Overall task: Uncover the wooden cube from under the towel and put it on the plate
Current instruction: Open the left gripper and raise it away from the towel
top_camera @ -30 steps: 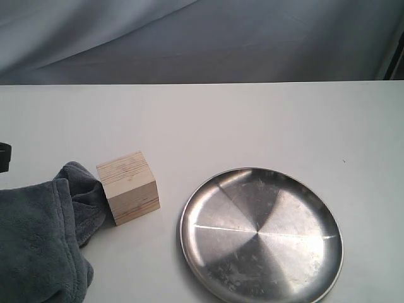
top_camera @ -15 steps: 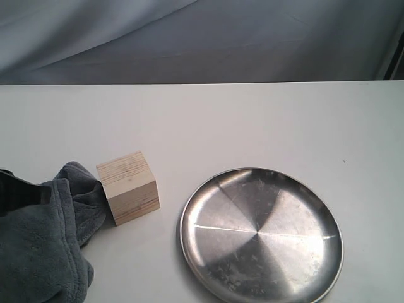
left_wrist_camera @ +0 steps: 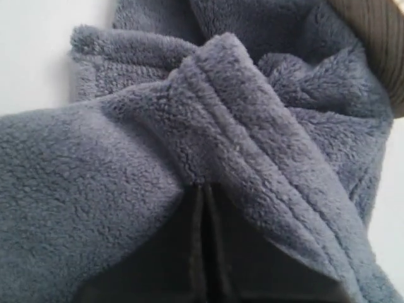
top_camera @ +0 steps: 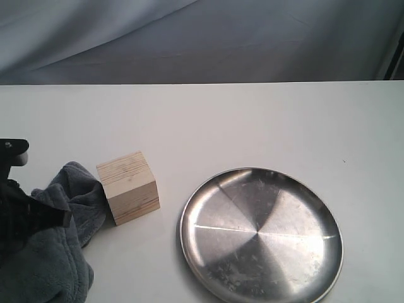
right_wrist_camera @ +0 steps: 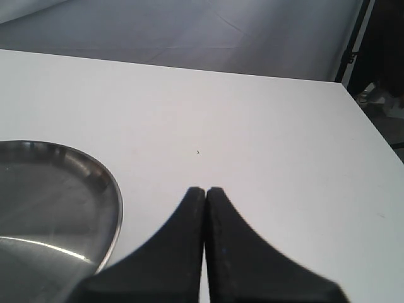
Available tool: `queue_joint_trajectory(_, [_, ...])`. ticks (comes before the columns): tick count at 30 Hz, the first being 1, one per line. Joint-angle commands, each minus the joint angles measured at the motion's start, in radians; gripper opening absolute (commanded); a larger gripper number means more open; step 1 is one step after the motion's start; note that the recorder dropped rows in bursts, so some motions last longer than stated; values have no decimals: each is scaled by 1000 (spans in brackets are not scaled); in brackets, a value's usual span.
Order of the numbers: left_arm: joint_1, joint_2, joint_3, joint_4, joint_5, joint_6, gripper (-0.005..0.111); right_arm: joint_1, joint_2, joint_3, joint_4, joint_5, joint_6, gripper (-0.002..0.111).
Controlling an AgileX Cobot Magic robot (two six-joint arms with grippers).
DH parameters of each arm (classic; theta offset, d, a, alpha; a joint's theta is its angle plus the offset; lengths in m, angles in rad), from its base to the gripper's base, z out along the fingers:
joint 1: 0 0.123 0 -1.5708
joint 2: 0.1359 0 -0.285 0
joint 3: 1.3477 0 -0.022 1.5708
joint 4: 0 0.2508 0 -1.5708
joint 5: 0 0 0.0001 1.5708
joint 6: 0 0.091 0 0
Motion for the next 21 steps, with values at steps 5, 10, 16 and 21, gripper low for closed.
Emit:
queue_joint_trajectory(5, [-2, 48, -40, -36, 21, 11, 0, 2, -6, 4, 5, -9, -3, 0])
queue_joint_trajectory(10, [-2, 48, -105, -36, 91, 30, 0, 2, -6, 4, 5, -9, -3, 0])
queue_joint_trajectory(16, [-2, 18, -143, -29, 93, 39, 0, 2, -6, 4, 5, -9, -3, 0])
queue_joint_trajectory(21, [-2, -150, -143, 35, -49, 72, 0, 2, -6, 4, 5, -9, -3, 0])
